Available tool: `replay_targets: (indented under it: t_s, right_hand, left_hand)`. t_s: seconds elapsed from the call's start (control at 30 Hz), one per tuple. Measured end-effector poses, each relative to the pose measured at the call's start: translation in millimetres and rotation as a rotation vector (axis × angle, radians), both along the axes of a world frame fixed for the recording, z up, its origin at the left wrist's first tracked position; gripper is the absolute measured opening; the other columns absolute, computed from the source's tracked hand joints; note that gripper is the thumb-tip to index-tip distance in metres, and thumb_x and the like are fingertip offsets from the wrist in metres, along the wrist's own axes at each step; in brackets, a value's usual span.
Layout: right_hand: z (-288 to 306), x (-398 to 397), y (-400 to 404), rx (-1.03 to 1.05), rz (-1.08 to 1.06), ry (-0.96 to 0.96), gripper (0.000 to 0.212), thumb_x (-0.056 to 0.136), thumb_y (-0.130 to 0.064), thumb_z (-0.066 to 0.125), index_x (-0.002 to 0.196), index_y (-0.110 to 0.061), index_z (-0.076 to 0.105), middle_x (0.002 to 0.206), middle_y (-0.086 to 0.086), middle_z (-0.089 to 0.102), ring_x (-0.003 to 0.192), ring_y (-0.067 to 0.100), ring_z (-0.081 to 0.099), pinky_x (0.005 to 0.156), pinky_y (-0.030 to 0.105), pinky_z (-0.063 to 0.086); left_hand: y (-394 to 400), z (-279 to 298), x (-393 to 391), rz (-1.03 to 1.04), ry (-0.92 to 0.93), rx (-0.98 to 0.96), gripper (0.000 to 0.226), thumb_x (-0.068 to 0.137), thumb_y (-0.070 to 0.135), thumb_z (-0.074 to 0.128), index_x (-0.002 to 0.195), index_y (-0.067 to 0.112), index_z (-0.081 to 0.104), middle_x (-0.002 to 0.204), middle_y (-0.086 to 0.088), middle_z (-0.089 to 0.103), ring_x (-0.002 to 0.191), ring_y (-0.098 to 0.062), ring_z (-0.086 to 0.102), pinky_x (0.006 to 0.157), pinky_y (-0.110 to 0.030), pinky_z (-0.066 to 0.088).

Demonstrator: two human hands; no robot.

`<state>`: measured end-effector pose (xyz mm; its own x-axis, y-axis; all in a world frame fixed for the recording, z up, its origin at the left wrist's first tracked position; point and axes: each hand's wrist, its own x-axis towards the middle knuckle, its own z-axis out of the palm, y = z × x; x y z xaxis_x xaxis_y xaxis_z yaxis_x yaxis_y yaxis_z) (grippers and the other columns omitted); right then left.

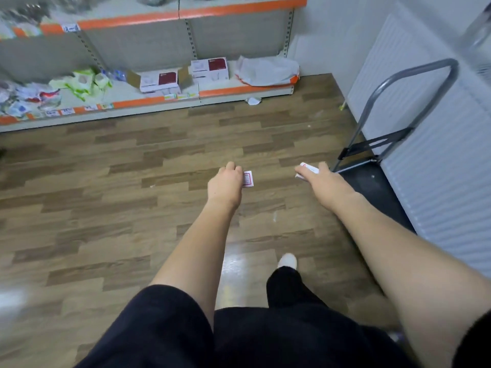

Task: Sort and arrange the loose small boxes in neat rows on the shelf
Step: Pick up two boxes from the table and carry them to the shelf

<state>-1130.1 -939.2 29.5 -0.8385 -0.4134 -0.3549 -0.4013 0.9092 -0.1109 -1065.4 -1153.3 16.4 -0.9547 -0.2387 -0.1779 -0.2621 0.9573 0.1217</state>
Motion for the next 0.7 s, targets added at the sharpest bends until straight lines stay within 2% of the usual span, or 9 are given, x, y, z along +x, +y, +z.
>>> replay_targets:
  t_s: [0.07,0.13,0.17,0.23,0.3,0.7]
  right_hand:
    - [-4.9,-48.9,-4.5,0.026,-0.002,-0.005,0.096,0.077,0.019,0.032,0.145,-0.043,0.006,0.135,0.017,0.024,0.094,0.039,0.048,0.074,0.039,0.045]
    - [-9.9,-103.4,-10.3,0.034,-0.003,0.016,0.093,0.079,0.015,0.037,0.147,-0.036,-0.002,0.135,0.017,0.028,0.097,0.041,0.050,0.077,0.041,0.042]
    - [-11.4,-131.0,-13.5,0.034,-0.007,0.032,0.085,0.082,0.011,0.041,0.148,-0.026,0.001,0.133,0.017,0.031,0.100,0.042,0.051,0.080,0.042,0.042]
    - [-10.7,-186.5,-18.5,0.038,-0.008,0.054,0.058,0.087,0.002,0.048,0.137,-0.007,0.021,0.128,0.018,0.038,0.102,0.044,0.052,0.083,0.043,0.042]
    - [-7.1,-239.9,-24.2,0.051,0.017,0.065,0.040,0.089,-0.001,0.048,0.125,-0.003,0.032,0.123,0.018,0.041,0.101,0.043,0.053,0.079,0.041,0.041]
    - [-5.1,-474.8,-134.5,0.039,0.170,0.104,0.032,0.090,0.000,0.048,0.119,-0.005,0.035,0.121,0.016,0.043,0.097,0.040,0.054,0.068,0.035,0.034]
  left_hand:
    - [-4.3,-5.4,-46.2,-0.007,-0.013,0.006,0.038,0.085,-0.003,0.050,0.120,0.009,0.048,0.119,-0.008,0.044,0.109,-0.026,0.046,0.065,-0.033,0.037]
    - [-8.7,-7.3,-96.1,0.004,-0.020,0.015,0.040,0.084,-0.004,0.050,0.121,0.010,0.047,0.120,-0.008,0.043,0.110,-0.026,0.046,0.065,-0.033,0.037]
    - [-10.6,-6.2,-121.6,0.017,-0.018,0.020,0.040,0.084,-0.004,0.050,0.122,0.010,0.047,0.120,-0.008,0.043,0.110,-0.026,0.046,0.066,-0.033,0.037]
    - [-14.0,-1.7,-173.9,0.032,-0.005,0.031,0.040,0.084,-0.004,0.049,0.121,0.010,0.047,0.121,-0.007,0.043,0.110,-0.026,0.046,0.066,-0.033,0.037]
    - [-17.9,3.1,-222.4,0.036,0.021,0.040,0.039,0.084,-0.005,0.048,0.120,0.010,0.048,0.120,-0.007,0.044,0.109,-0.026,0.046,0.066,-0.033,0.037]
    - [-114.1,3.7,-424.5,0.175,0.009,0.034,0.041,0.084,-0.005,0.049,0.122,0.010,0.046,0.122,-0.007,0.042,0.112,-0.026,0.045,0.067,-0.033,0.036]
